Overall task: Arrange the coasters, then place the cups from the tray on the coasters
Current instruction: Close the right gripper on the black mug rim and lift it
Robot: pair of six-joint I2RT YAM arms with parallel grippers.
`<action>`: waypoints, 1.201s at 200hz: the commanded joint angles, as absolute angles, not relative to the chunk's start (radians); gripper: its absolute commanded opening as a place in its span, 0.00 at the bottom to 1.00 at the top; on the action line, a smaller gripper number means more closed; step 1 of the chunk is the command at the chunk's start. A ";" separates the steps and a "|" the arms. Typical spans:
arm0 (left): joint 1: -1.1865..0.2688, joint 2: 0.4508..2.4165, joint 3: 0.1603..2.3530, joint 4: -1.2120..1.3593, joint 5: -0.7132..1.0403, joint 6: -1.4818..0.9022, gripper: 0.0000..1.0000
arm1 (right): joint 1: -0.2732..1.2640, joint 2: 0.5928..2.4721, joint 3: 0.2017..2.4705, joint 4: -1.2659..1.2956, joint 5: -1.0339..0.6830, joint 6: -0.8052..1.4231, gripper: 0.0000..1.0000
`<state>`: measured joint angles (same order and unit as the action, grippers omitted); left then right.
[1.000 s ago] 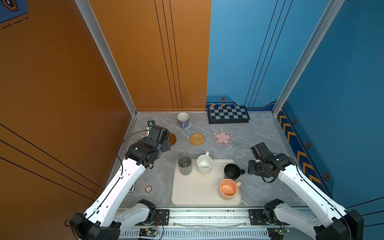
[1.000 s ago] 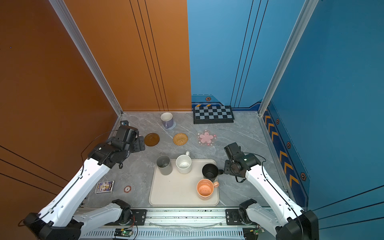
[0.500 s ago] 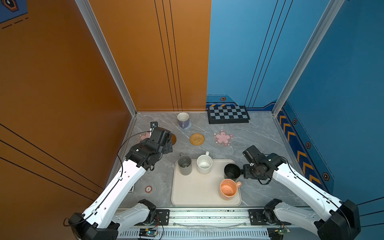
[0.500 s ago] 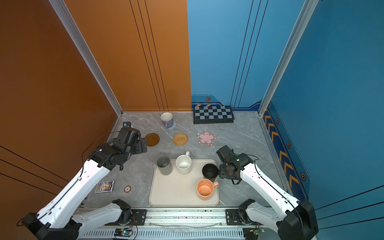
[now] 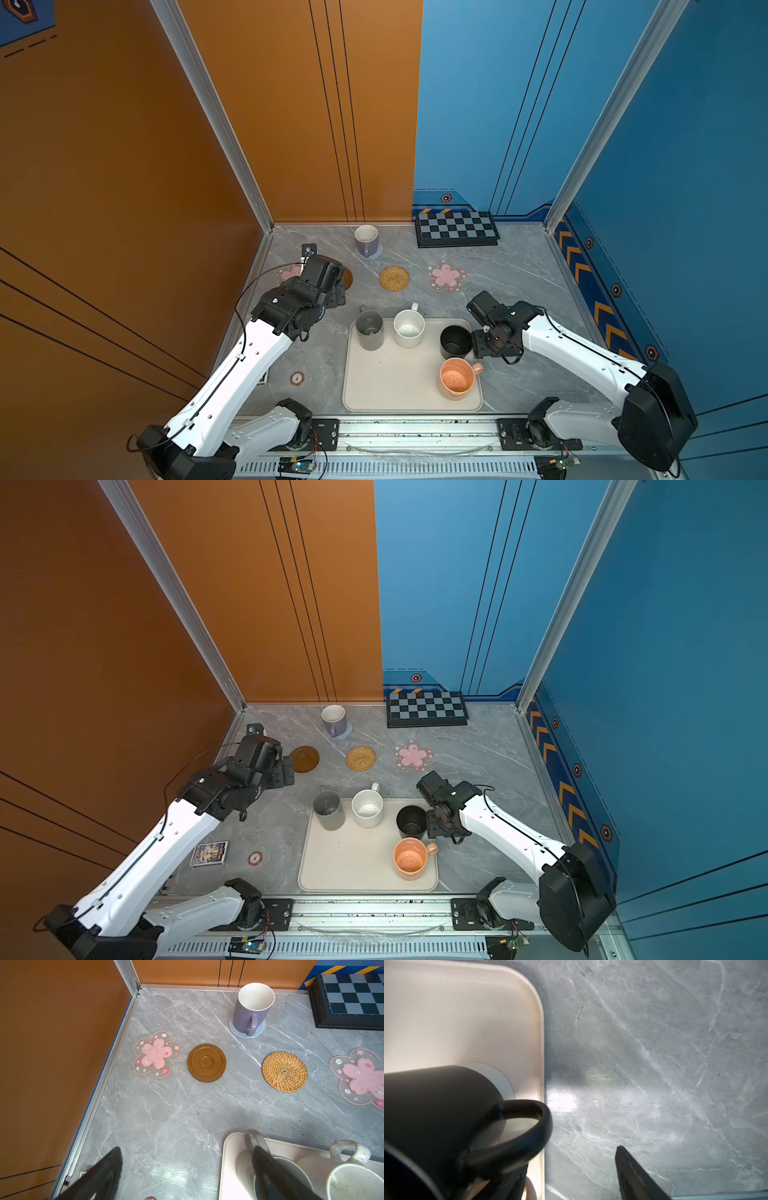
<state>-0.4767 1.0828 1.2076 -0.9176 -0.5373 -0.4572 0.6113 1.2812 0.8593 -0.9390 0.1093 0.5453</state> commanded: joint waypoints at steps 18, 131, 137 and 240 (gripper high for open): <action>-0.494 1.081 1.223 -0.952 -0.534 -0.455 0.98 | 0.639 1.330 0.867 -0.832 0.075 0.486 0.69; -0.498 1.060 1.206 -0.963 -0.532 -0.468 0.98 | 0.657 1.299 0.906 -0.778 -0.042 0.194 0.71; -0.498 1.060 1.204 -0.962 -0.531 -0.465 0.98 | 0.658 1.302 0.913 -0.776 -0.050 0.175 0.71; -0.498 1.033 1.174 -0.976 -0.522 -0.461 0.98 | 0.635 1.256 0.915 -0.722 -0.284 -0.293 0.71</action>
